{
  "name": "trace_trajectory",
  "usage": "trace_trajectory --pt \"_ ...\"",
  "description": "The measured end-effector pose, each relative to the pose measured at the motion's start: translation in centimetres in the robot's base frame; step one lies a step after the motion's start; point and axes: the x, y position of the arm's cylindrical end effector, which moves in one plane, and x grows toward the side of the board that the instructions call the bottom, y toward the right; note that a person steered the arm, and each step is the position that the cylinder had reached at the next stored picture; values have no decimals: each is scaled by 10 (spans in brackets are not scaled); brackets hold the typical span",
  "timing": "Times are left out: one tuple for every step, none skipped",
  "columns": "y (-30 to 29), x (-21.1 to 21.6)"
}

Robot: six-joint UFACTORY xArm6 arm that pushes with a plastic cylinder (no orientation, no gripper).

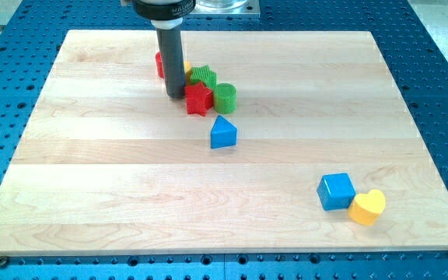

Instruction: Push the red star into the cube

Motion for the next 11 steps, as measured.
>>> trace_trajectory --pt "24 22" --pt "23 129" --pt "40 165" --pt "22 157" --pt "110 200" --pt "123 216" --pt "55 180" --pt "97 171" --pt "152 166" --pt "193 165" --pt "176 162"
